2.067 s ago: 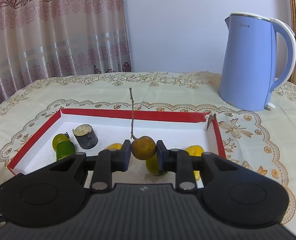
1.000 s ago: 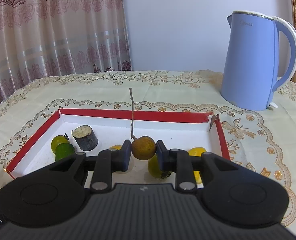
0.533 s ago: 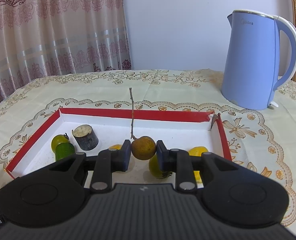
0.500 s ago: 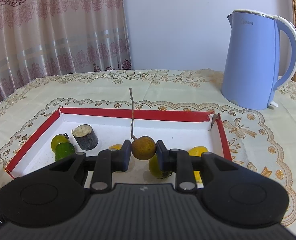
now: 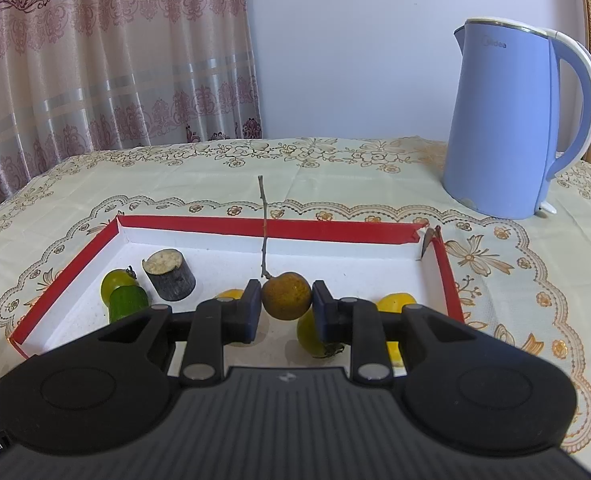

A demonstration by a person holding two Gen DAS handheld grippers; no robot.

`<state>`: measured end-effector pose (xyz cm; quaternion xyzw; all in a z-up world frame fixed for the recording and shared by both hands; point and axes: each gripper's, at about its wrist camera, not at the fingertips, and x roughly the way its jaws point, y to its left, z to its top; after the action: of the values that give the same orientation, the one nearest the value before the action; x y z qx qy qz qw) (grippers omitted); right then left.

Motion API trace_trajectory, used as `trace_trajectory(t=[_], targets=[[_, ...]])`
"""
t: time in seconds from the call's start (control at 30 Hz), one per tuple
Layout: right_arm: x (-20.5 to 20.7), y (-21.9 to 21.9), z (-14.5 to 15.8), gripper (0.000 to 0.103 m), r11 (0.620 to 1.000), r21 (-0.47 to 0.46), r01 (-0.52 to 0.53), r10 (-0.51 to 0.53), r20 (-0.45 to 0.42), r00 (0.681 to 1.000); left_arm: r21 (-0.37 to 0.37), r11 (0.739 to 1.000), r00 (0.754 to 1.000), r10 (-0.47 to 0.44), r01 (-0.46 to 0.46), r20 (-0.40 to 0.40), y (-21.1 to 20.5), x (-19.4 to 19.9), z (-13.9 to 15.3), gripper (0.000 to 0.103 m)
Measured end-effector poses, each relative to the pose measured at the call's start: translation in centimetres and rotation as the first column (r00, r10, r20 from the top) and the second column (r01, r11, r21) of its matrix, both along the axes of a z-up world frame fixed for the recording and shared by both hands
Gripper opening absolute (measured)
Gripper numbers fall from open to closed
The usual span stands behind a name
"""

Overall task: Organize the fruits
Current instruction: 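Hold the brown fruit above the tray with the right tool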

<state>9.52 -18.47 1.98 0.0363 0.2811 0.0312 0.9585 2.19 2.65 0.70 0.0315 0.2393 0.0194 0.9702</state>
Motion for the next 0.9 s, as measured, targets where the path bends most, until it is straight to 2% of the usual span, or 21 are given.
trace_trajectory(t=[0.9], targets=[[0.14, -0.11, -0.13, 0.025, 1.0, 0.006, 0.005, -0.005, -0.007, 1.0, 0.0, 1.0, 1.0, 0.0, 0.0, 0.0, 0.07, -0.04, 0.01, 0.102]])
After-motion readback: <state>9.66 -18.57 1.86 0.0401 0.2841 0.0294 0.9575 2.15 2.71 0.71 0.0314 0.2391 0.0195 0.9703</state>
